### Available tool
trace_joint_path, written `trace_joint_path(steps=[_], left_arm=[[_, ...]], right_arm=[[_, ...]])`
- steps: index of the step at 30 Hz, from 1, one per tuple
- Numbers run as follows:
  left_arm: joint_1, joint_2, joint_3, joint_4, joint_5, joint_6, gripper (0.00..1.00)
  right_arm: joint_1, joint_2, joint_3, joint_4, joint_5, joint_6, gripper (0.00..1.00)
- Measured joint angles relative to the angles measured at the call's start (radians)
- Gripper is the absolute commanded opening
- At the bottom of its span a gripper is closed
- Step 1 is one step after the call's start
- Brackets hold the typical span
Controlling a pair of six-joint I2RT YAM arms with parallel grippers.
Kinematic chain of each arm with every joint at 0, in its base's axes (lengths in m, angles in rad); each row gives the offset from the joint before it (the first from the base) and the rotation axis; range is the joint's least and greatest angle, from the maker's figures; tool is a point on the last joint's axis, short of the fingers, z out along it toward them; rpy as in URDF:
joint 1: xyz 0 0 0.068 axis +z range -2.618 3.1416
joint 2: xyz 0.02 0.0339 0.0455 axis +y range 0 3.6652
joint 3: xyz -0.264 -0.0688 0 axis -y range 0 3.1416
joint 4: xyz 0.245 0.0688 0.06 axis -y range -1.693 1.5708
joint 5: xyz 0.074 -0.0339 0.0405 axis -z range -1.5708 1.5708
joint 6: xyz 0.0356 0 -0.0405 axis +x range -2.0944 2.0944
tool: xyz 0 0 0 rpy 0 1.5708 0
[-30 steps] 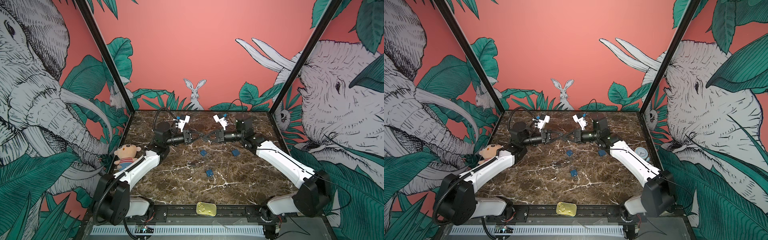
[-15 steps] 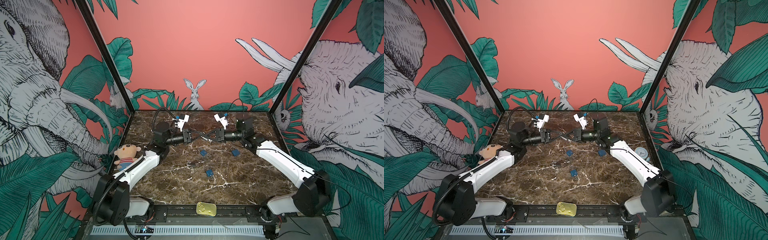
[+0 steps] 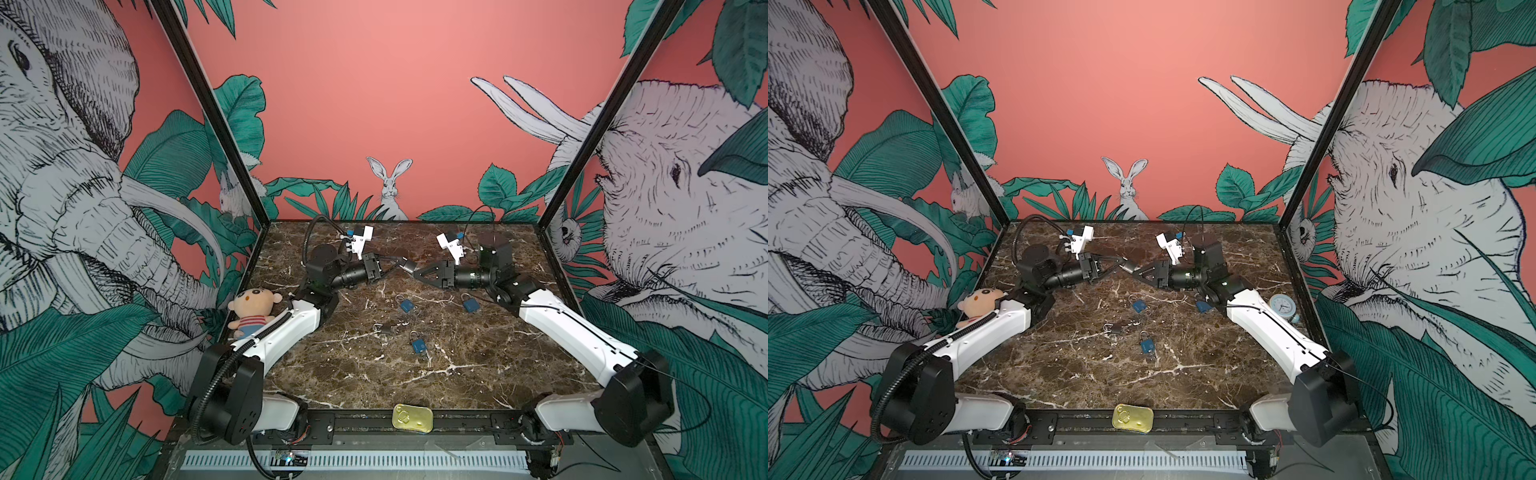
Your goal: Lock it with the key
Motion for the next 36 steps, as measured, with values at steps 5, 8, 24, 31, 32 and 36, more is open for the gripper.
trace_joint_path(steps=[5,8,24,31,32,36], left_arm=[[0.0,0.0,0.0,-0.006,0.002,0.002,0.0],[0.0,0.0,0.0,-0.014,0.006,0.003,0.0],[0.0,0.0,0.001,-0.035,0.011,0.016,0.0],[0.0,0.0,0.001,-0.034,0.01,0.015,0.0],[0.001,-0.001,0.001,-0.034,0.009,0.014,0.0],[0.004,-0.001,0.001,-0.027,0.0,0.0,0.0]], right_arm=[[-0.007,-0.015,-0.001,0.004,0.008,0.0,0.43],[-0.008,-0.015,-0.001,0.004,0.012,0.0,0.44],[-0.008,0.002,0.016,0.011,0.007,0.002,0.17],[-0.008,0.004,0.016,0.009,0.009,0.005,0.06],[-0.008,0.005,0.016,0.01,0.01,0.007,0.02],[-0.008,0.007,0.016,0.03,0.01,0.029,0.0]])
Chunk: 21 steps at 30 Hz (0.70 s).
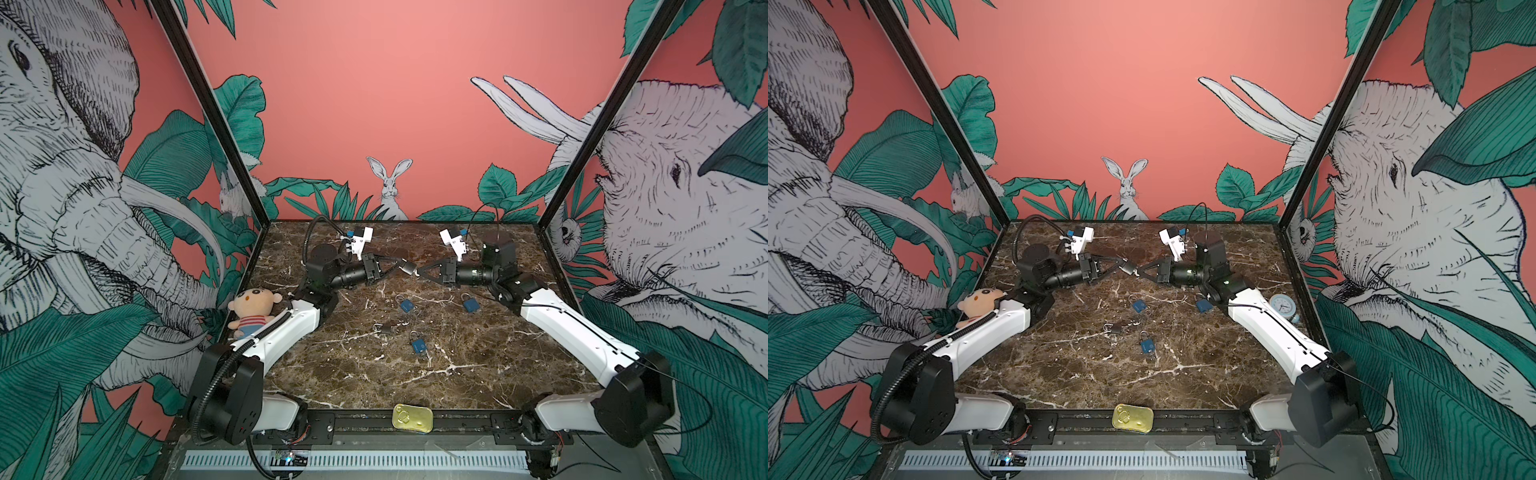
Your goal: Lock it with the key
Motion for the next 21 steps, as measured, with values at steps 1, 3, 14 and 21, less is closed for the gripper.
trace_joint_path(steps=[1,3,14,21], left_arm=[[0.0,0.0,0.0,0.005,-0.002,-0.004,0.0],[0.0,0.0,-0.001,0.017,-0.006,-0.014,0.0],[0.044,0.02,-0.039,0.167,0.008,-0.135,0.0],[0.095,0.028,-0.042,0.23,0.01,-0.181,0.0]], right_arm=[[0.0,0.0,-0.003,0.01,0.0,0.006,0.0],[0.0,0.0,-0.008,0.028,-0.001,0.014,0.0],[-0.008,-0.01,-0.042,0.087,-0.01,0.033,0.0],[-0.023,-0.024,-0.072,0.076,-0.029,0.037,0.0]])
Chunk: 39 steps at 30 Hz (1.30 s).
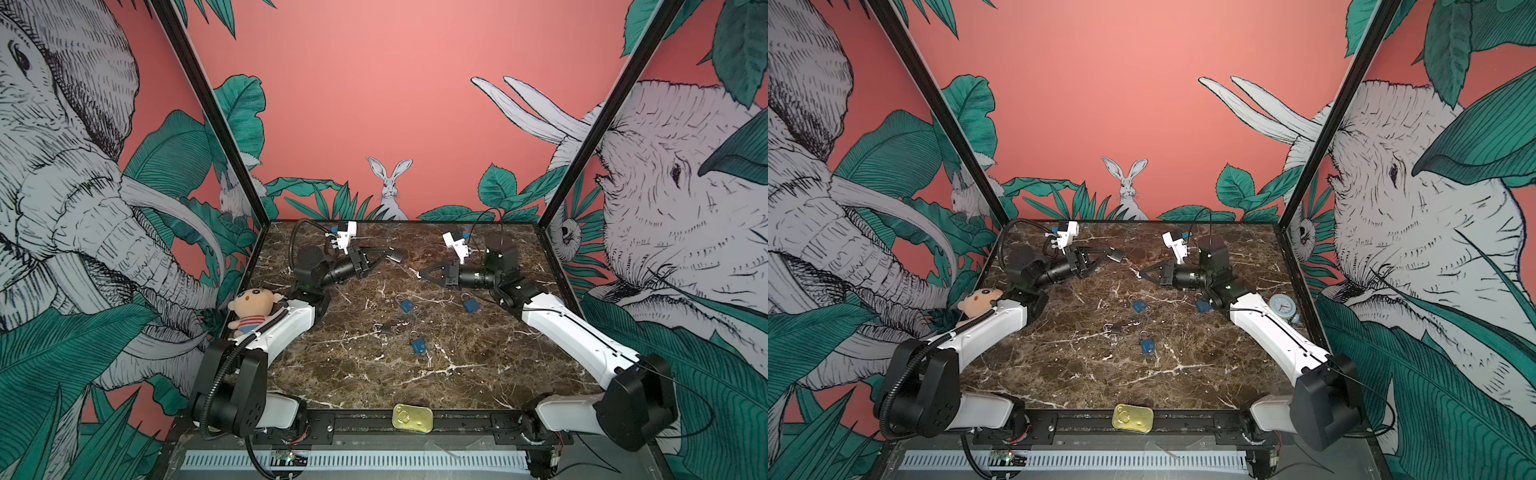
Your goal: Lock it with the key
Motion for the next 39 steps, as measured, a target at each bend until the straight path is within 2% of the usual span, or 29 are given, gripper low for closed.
trace_joint_path(steps=[5,11,16,21,27,31,39], left_arm=[[0.0,-0.01,0.002,-0.076,0.015,0.052,0.0],[-0.026,-0.07,0.055,-0.42,0.013,0.285,0.0],[-0.106,-0.094,0.098,-0.595,0.008,0.431,0.0],[-0.228,-0.075,0.102,-0.7,-0.021,0.526,0.0],[-0.352,0.007,0.102,-0.735,-0.075,0.581,0.0],[-0.442,0.112,0.132,-0.745,-0.106,0.603,0.0],[-0.552,0.359,0.271,-0.742,-0.126,0.615,0.0]], right_arm=[[-0.012,-0.017,-0.005,-0.033,0.003,-0.008,0.0],[-0.045,-0.084,-0.011,-0.143,0.064,-0.067,0.0],[-0.077,-0.184,-0.072,-0.23,0.153,-0.118,0.0],[-0.109,-0.317,-0.175,-0.355,0.272,-0.174,0.0],[-0.128,-0.53,-0.324,-0.503,0.411,-0.2,0.0],[-0.146,-0.65,-0.416,-0.563,0.48,-0.186,0.0],[-0.204,-0.701,-0.453,-0.655,0.536,-0.186,0.0]])
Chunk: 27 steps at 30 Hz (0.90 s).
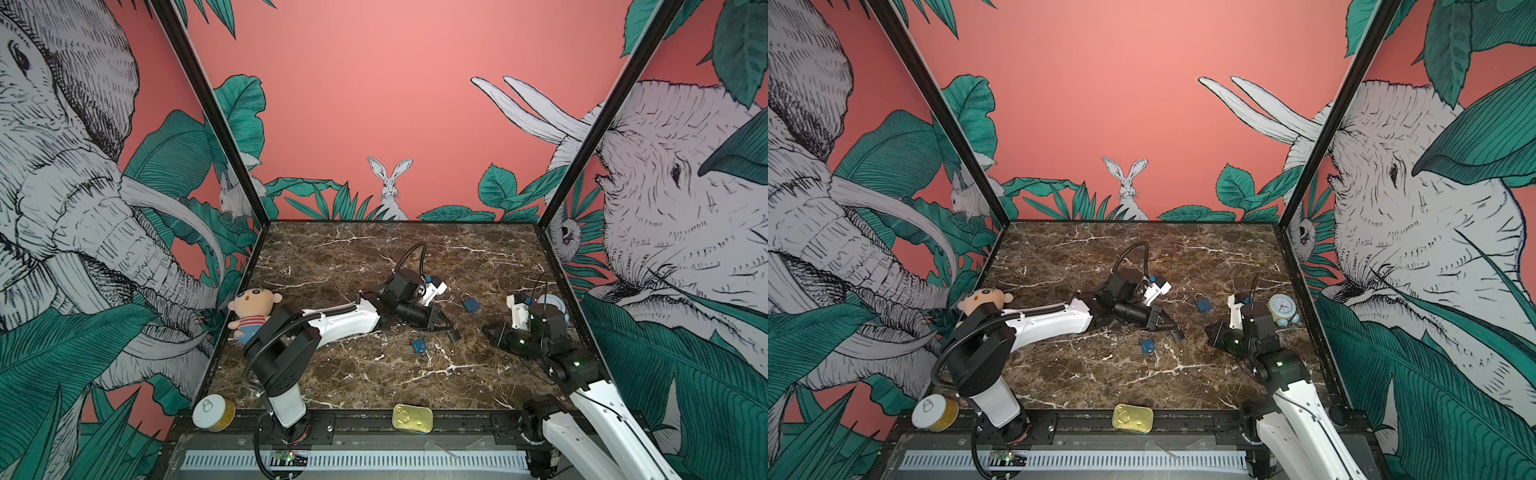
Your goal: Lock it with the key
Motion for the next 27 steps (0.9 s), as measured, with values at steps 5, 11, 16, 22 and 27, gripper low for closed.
trace_joint_path(steps=[5,11,16,22,27], left_arm=[[-0.035,0.128,0.095,0.0,-0.008,-0.002,0.0],[-0.068,0.245,0.2,-0.05,-0.025,0.004,0.0],[-0.082,0.318,0.27,-0.092,-0.031,0.009,0.0],[-0.092,0.389,0.319,-0.121,-0.045,0.009,0.0],[-0.104,0.448,0.373,-0.133,-0.049,0.004,0.0]], right_arm=[[-0.071,0.0,0.0,-0.024,-0.001,-0.003,0.0],[-0.199,0.025,-0.01,0.003,-0.043,-0.01,0.0],[-0.322,0.069,-0.068,0.09,-0.134,-0.006,0.0],[-0.407,0.13,-0.077,0.141,-0.216,-0.018,0.0],[-0.42,0.158,-0.05,0.15,-0.241,-0.046,0.0]])
